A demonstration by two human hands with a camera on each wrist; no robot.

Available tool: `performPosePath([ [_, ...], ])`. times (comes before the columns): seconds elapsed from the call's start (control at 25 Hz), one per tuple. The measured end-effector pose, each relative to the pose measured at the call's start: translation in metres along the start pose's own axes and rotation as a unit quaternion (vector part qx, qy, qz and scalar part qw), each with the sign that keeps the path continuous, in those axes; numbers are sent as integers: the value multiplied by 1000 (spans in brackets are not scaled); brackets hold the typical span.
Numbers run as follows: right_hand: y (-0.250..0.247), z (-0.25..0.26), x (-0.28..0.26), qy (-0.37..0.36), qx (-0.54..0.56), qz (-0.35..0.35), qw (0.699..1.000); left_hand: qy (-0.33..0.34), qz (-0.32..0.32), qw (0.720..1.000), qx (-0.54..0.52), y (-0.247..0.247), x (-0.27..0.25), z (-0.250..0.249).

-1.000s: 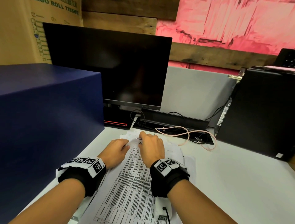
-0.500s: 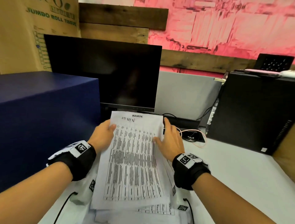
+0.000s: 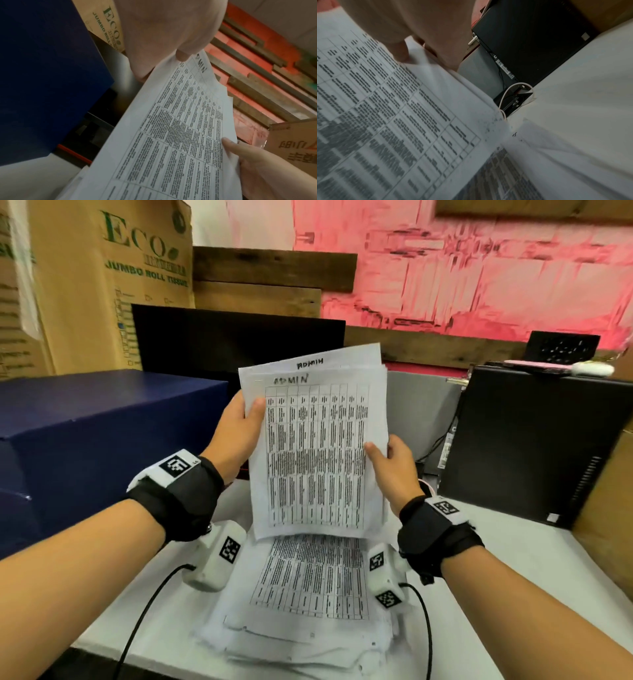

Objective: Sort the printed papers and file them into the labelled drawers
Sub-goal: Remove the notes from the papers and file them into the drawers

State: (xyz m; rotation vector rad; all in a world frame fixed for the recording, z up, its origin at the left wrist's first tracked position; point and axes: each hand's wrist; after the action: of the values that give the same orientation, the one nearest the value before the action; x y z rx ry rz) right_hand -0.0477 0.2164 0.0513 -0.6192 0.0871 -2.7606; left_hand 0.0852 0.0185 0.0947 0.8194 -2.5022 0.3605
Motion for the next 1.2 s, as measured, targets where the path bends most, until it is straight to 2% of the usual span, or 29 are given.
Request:
performPosePath([
  [0.16, 6, 0, -13, -26, -11, -23, 999, -26, -22, 997, -68, -2, -1, -7],
  [0.24, 10, -13, -21, -2, -31, -11, 999, -58, -32, 994, -88, -2, -8, 2],
  [0.36, 10, -27, -30, 38, -32, -18, 999, -86, -10, 995, -57, 8, -26, 21],
  [0.48, 11, -27, -32, 49, -15, -31, 998, -85, -11, 995, -49, 14, -35, 27],
  [0.68, 14, -13, -28, 15, 25, -47, 998, -64, -62, 996, -16, 10, -25, 20],
  [0.88, 20, -20, -38, 41, 10, -23, 999, -95, -26, 995, 11, 2, -34, 43],
  [1.0, 20, -23, -42, 32, 1, -17, 999, -108, -15, 994, 23, -4, -38, 51],
  [1.2, 23, -13, -41, 7, 18, -51, 998, -114, -14, 993, -38, -5, -35, 36],
])
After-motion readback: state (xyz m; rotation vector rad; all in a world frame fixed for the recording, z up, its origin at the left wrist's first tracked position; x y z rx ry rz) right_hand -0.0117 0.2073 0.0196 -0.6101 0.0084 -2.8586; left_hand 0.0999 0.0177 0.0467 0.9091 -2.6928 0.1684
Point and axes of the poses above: each hand's wrist, its own x-axis towards the middle knuckle, its own y-axis out of the palm, z = x × y
